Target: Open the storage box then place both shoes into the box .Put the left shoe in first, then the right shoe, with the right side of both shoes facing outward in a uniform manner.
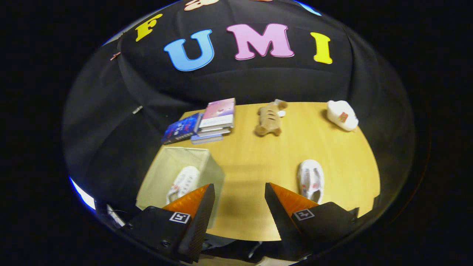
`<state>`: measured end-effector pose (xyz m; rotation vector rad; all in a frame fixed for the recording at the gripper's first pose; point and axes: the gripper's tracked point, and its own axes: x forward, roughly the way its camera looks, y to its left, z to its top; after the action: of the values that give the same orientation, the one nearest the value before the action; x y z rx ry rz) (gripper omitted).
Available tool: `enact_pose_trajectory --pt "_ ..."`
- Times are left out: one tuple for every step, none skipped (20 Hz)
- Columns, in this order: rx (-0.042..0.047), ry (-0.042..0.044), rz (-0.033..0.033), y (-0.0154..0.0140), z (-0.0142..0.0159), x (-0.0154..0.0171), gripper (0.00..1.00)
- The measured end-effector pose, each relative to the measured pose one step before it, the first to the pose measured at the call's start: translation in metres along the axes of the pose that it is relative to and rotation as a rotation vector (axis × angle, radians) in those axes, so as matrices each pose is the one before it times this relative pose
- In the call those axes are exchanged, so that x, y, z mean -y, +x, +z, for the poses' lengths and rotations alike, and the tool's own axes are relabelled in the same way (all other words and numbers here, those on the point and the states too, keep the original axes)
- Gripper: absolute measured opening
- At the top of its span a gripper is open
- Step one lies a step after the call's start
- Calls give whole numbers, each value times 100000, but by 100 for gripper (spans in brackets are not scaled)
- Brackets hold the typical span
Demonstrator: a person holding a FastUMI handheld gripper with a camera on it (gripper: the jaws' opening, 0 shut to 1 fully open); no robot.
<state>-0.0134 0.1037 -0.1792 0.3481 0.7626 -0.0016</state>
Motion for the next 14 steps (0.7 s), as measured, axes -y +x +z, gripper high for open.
enact_pose_trajectory --pt "-1143 -1218 -4454 -384 -947 2508 85" --pt "-1596 -4 -3940 -9 -1137 2479 85" --pt "-1297 529 -4014 337 -926 2355 85" --pt "-1699 773 -3794 594 -1139 2229 85" --pt "-1444 469 -3318 796 -1139 1893 85" --pt "-1494 -159 -2985 945 -910 1717 86" --pt "-1222 -529 -2440 939 -929 1387 85" --pt "-1072 -1010 -1955 674 -777 1022 86" --pt "-1394 -685 -1011 743 -584 545 85" --pt "-1071 -305 57 961 -438 158 84" --pt "-1300 -409 596 972 -318 27 84" --pt "-903 -759 733 897 -153 -56 84" --pt "-1076 -1546 -483 990 -226 173 83" --pt "-769 -1434 -372 960 -180 248 80"
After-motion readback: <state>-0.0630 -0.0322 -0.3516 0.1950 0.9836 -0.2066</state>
